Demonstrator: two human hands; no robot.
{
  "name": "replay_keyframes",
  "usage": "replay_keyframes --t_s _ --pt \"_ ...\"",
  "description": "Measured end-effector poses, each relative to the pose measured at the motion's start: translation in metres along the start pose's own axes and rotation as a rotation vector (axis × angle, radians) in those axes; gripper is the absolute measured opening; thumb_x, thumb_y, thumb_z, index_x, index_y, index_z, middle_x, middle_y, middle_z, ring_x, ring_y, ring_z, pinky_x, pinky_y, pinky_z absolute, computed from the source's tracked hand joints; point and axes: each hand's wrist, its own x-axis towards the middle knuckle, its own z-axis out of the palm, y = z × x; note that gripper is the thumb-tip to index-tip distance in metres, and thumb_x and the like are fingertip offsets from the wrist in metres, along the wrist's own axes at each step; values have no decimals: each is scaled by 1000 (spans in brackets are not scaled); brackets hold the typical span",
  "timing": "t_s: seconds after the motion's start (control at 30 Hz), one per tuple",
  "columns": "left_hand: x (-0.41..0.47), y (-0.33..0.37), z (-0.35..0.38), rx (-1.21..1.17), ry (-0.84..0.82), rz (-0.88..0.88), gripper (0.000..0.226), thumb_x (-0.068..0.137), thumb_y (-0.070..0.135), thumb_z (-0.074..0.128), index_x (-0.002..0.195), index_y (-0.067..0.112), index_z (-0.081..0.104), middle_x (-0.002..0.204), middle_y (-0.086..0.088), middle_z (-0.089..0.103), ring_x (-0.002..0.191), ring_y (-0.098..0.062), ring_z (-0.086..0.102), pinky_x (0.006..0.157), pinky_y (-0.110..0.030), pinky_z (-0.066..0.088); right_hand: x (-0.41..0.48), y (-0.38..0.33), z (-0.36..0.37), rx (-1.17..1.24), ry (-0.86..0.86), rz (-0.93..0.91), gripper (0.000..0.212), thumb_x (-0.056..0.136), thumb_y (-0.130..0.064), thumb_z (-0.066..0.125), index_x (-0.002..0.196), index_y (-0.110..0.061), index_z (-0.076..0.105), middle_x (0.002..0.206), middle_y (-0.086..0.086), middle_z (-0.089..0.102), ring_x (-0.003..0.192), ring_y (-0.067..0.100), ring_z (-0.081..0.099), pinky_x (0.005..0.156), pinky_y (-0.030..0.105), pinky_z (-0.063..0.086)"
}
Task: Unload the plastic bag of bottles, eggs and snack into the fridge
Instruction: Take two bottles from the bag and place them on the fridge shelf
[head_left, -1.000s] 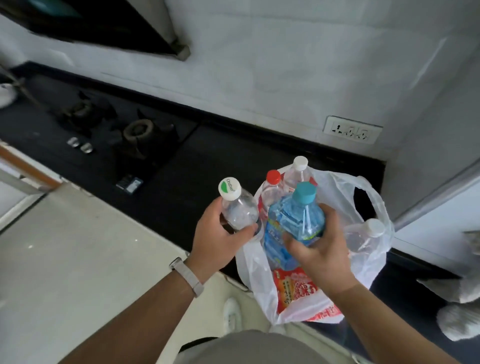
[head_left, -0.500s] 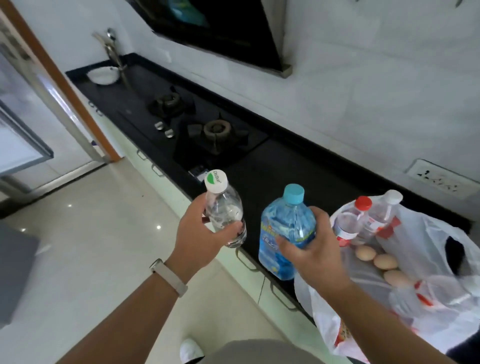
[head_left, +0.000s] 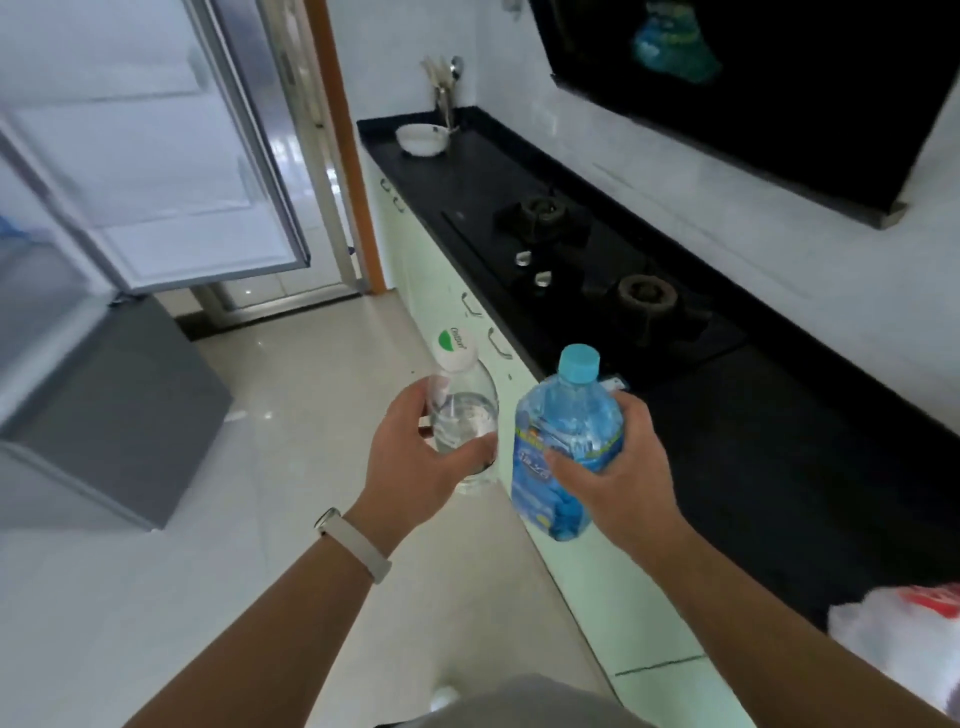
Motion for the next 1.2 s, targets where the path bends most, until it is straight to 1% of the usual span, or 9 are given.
replay_keyframes --t_s 0.13,0.23,0.4,0.53,0.63,0.87,0.93,1.03,1.2 --pt "7 -16 -56 39 141 -41 52 64 28 86 102 46 55 99 18 68 89 4 64 75 -9 48 22 -20 53 43 -106 -54 56 53 -50 77 101 -49 48 96 -22 60 89 1 64 77 29 55" --pt "11 -28 -86 64 235 -84 55 68 17 89 101 44 56 101 12 67 89 2 64 75 -8 48 37 -32 86 56 -188 -100 55 53 -50 77 99 -49 47 95 -22 60 88 -2 63 72 17 51" --pt "18 -48 -119 72 378 -183 52 60 40 82 108 35 61 102 11 69 90 -5 67 80 -22 54 73 -46 131 63 -334 -139 55 59 -40 79 105 -41 48 98 -15 61 87 -4 62 70 12 50" --pt "35 -58 -133 128 451 -248 46 70 22 88 105 35 60 101 11 69 89 -4 67 80 -23 53 111 -49 165 80 -426 -141 60 60 -40 78 112 -37 48 100 -13 63 88 0 64 77 26 56" --pt "61 -64 -141 163 491 -278 48 71 18 88 110 30 61 102 9 70 92 -8 67 80 -24 53 148 -49 189 102 -486 -158 62 60 -41 78 114 -36 48 102 -13 64 89 2 64 80 31 57" --pt "141 -69 -149 251 583 -313 49 67 29 89 107 32 59 103 4 69 91 -15 67 77 -27 51 247 -58 227 135 -592 -208 62 59 -43 77 113 -36 46 101 -13 63 88 -3 62 72 17 49" --pt "161 -70 -150 250 609 -326 50 70 26 88 110 31 59 104 5 69 93 -14 67 80 -29 53 273 -59 234 140 -615 -220 62 60 -42 77 114 -36 46 101 -12 63 89 0 63 74 20 51" --pt "185 -68 -149 211 670 -327 54 66 36 86 113 30 61 105 8 70 95 -11 68 83 -29 55 309 -60 246 151 -655 -244 62 60 -42 77 114 -33 46 101 -11 62 90 5 64 75 24 53" --pt "214 -68 -155 190 766 -328 43 74 16 86 110 25 63 99 8 72 89 -8 69 75 -18 53 346 -67 271 141 -674 -280 58 67 -33 83 111 -31 46 101 -12 62 89 4 62 70 20 48"
